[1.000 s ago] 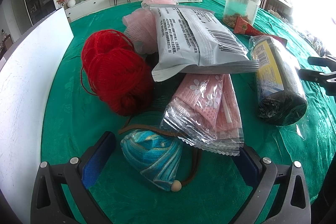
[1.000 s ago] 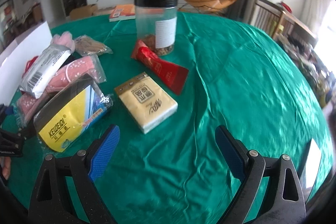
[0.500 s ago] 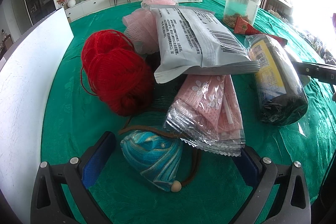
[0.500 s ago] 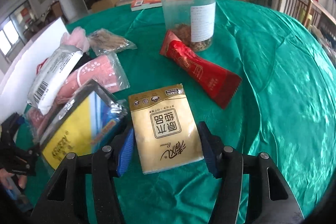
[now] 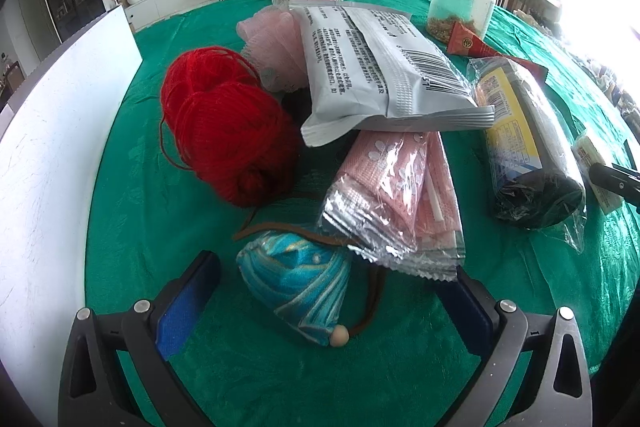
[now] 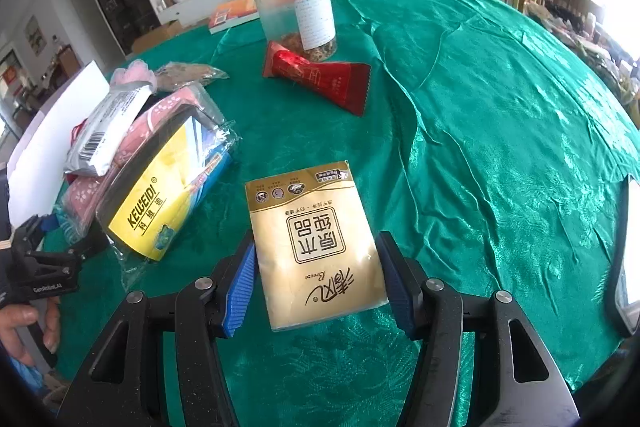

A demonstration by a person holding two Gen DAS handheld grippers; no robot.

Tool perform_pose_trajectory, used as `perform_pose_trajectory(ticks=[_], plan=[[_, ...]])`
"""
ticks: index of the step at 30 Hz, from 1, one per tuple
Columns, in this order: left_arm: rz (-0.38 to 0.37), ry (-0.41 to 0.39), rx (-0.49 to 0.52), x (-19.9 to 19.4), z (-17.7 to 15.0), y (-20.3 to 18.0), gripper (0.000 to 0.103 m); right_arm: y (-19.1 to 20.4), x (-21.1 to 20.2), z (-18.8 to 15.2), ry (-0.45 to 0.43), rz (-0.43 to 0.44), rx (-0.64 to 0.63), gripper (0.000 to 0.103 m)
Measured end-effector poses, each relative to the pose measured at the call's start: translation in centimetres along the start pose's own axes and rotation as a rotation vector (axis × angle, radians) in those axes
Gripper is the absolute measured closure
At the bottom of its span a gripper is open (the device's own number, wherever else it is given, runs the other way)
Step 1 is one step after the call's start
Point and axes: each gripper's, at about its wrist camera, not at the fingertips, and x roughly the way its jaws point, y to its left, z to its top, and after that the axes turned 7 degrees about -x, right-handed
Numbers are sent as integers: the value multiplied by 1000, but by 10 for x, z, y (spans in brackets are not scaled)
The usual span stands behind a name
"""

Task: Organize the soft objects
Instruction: 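Grasp the gold paper packet with the right tool while the left tool grasps the white barcode bag, then carry both items over the white cardboard box and open both tools to drop them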

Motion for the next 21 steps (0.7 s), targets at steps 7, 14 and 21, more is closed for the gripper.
perform_pose_trajectory(ticks=[7, 14, 21], plan=[[-137, -107, -8, -57, 49, -16, 0, -6, -2, -1, -11, 25, 32, 42], [109, 3, 142, 7, 101, -72, 30, -9, -10, -1, -46, 6, 39, 42], [-99, -82, -49, -62, 88, -12, 42, -27, -23, -1, -98, 36, 134, 42]])
